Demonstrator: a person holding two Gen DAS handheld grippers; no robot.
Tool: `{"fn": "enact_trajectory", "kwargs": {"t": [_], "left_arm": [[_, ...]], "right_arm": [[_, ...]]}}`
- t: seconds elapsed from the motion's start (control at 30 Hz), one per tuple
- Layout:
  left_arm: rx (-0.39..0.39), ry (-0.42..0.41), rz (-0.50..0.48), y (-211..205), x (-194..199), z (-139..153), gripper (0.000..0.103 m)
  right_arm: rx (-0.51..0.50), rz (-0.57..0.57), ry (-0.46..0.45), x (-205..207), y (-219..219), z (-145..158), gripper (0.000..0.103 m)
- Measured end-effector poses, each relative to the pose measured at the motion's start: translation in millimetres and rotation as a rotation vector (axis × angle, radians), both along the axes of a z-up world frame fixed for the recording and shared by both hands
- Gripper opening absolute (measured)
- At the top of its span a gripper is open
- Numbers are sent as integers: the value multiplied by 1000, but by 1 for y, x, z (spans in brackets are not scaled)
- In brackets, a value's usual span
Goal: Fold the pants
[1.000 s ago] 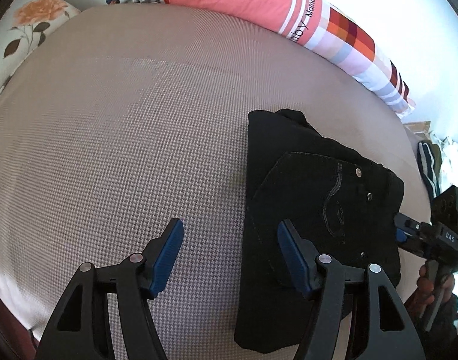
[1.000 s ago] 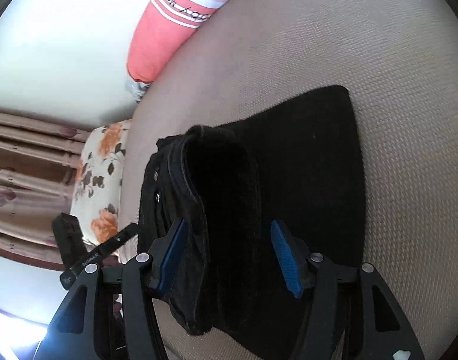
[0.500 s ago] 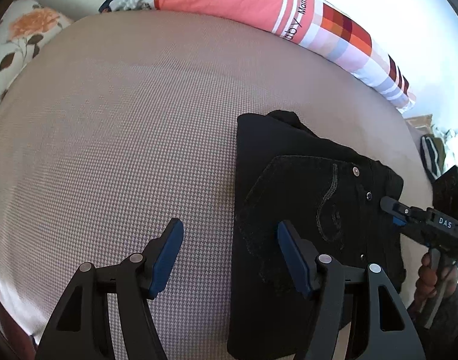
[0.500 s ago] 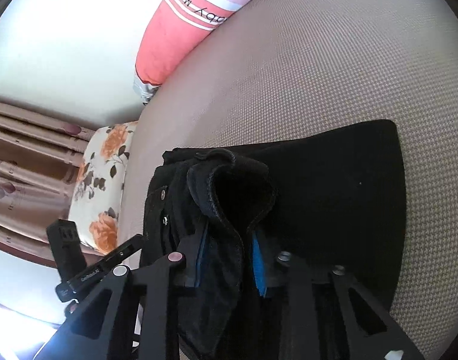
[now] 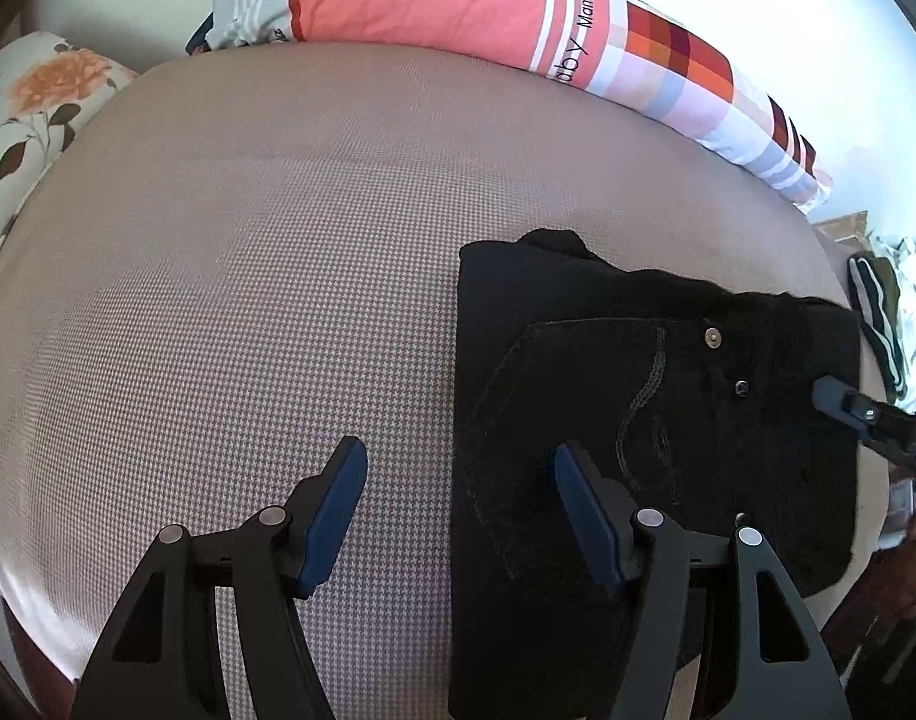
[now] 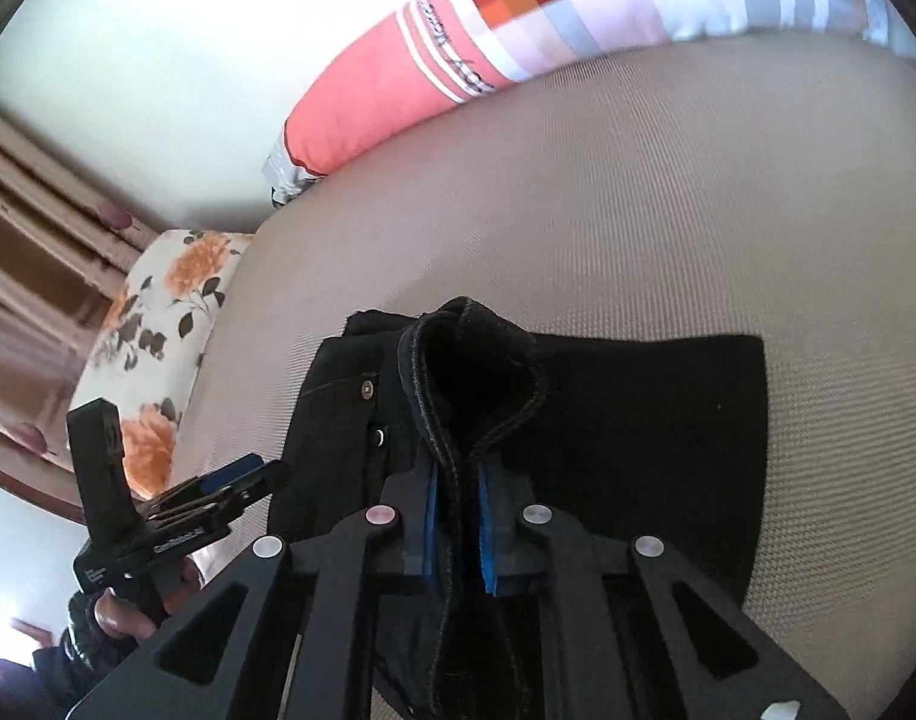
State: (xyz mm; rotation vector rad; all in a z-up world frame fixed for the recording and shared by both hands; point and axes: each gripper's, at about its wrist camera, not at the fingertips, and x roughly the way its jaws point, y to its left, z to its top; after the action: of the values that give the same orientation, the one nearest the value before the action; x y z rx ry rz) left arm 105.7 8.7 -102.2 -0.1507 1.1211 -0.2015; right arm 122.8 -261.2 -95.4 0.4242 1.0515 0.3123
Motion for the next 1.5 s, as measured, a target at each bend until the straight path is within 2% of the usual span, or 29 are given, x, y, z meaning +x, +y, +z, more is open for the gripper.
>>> {"fn": "enact_trajectory", "kwargs": {"t": [0.2,0.27,0.33,0.63,0.73,0.83,0.93,1.0,1.17,1.33,1.5], "left_arm": [[-2,-26,-3,-4,5,7,66],[0,-31,-8,-7,7,8,66],[0,-36,-18,-12,10,10,66],[28,-66,-75,-33,15,15,66],[40,-63,-93,-39,17,11,66],[78,-40,-110,-47,22,-3,66],[102,-25,-130,-54,24,-15,66],[110,-25,-133,-57,23,-19,66],[112,-26,-142,-55,13,-15,66],[73,12,-154,-47,-5,-16,66],[71,9,-180,-50,-23,-15,66]], "right_arm": [[-3,-48,-55,-6,-13,32,9],[-15,-60,-76,-7,-24,37,9],[-8,-100,-59,-8,-38,35,9],[19,-249,61,-19,-87,-11,9],[26,-284,103,-17,-101,-35,9],[27,-285,113,-14,-101,-44,11],[-12,-284,135,-16,-98,-44,25],[7,-291,147,-22,-99,-41,26],[5,-268,163,-45,-97,-22,26],[25,-240,181,-65,-92,-15,25],[15,-223,192,-79,-87,-20,13]]}}
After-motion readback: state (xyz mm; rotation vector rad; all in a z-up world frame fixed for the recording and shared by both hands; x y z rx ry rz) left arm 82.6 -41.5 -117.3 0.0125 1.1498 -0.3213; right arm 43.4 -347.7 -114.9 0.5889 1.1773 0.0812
